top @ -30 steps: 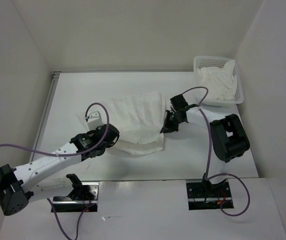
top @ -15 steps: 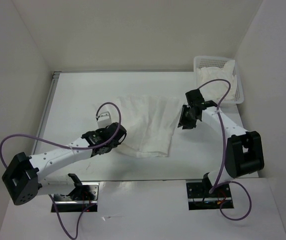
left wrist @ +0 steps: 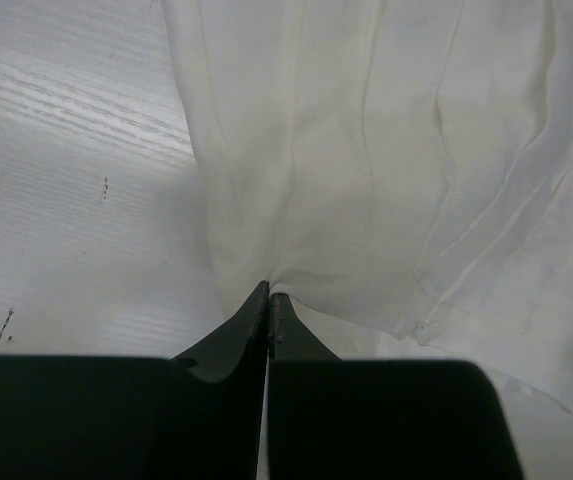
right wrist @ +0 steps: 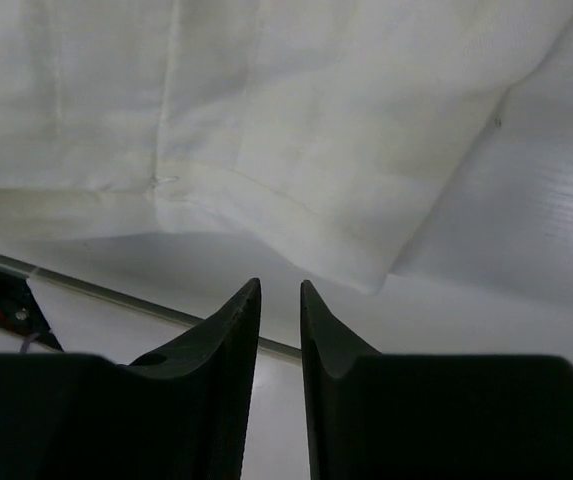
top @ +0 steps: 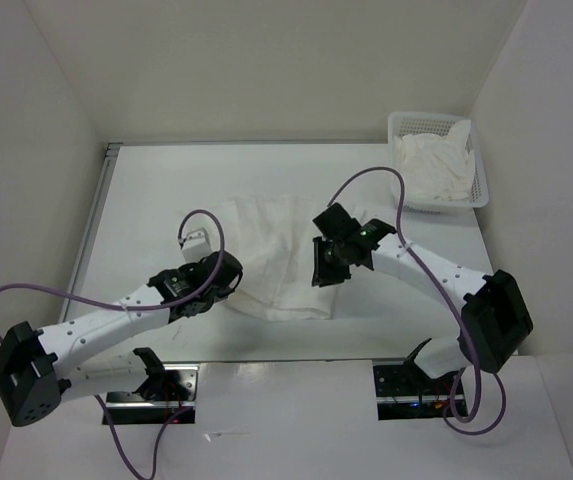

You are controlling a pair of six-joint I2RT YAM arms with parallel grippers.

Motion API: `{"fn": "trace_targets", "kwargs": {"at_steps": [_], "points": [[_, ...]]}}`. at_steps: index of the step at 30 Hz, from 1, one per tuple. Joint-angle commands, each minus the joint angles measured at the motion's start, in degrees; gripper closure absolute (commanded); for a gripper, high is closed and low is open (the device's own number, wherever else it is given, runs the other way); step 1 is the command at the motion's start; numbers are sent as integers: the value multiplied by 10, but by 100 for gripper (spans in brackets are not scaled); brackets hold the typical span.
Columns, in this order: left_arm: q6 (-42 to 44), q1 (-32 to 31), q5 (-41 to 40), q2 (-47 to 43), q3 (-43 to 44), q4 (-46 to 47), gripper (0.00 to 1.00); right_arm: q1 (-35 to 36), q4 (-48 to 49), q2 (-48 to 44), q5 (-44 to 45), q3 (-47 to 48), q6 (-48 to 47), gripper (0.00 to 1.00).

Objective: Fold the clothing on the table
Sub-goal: Fold the skirt

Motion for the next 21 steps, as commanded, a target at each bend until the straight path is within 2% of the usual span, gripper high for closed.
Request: {"fn": "trace_targets", "kwargs": {"at_steps": [1,3,4,5,16,21], "points": [[-12,-3,-2,0,-6,-3,100,1,3,-13,-1,-32,44,72],[-7,-3,3,15,-6,-3,100,7,-3,-13,8,-39,59,54],[-7,-3,3,21,-6,-3,100,13,-9,-19,15,-45,59,40],[-7,-3,3,29,-6,-3,100,13,-9,-25,15,-50,71,39],[-1,-8,9,35,-1,3,100,23,-11,-65,10,-154,174,42],[-1,-8,4,17,4,-9,100,23,39,-78,10,-193,227,44]]}}
